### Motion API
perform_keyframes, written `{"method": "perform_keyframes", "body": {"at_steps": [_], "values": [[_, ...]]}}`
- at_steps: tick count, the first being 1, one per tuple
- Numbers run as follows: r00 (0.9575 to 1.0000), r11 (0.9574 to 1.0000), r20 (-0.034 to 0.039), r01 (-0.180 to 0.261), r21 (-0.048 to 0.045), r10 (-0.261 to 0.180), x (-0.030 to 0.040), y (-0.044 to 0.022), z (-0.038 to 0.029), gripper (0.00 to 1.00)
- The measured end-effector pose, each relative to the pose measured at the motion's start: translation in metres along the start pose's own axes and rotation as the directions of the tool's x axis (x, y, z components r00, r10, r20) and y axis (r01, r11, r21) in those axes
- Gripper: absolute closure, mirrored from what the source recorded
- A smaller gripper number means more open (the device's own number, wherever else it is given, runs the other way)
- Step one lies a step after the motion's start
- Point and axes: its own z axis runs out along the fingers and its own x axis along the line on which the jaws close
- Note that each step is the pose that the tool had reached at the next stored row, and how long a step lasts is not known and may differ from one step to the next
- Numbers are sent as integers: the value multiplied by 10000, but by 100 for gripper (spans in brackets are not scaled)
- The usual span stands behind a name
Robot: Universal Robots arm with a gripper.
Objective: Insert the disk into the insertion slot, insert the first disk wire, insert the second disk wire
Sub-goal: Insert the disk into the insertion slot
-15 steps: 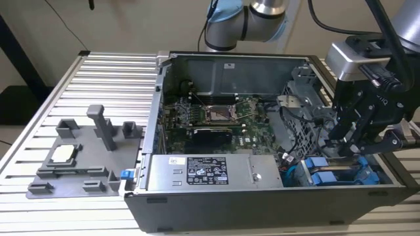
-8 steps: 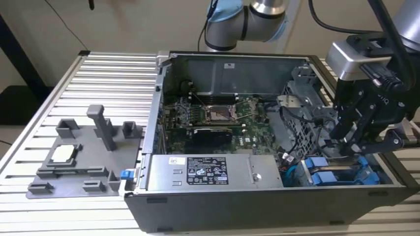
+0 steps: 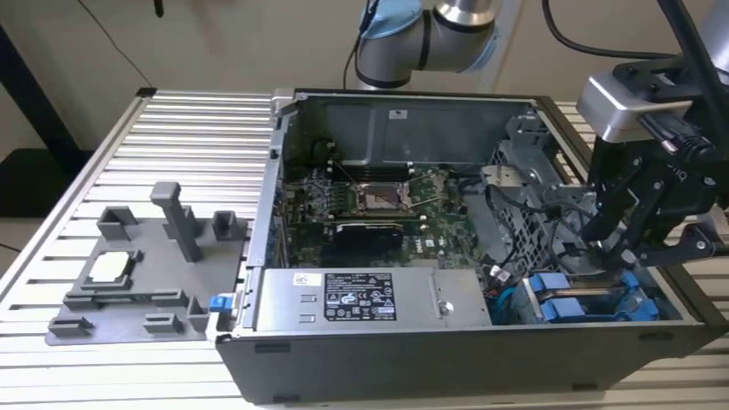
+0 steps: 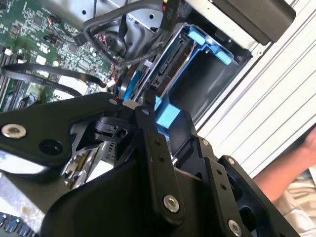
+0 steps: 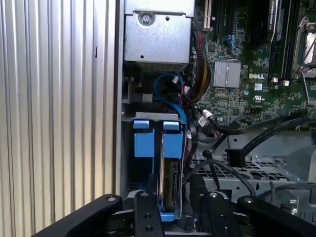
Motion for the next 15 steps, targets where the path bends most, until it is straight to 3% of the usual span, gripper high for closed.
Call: {"method": "perform_keyframes", "body": {"at_steps": [15], "values": [[9992, 9992, 25, 396, -16, -396, -3, -218, 13, 60]]}}
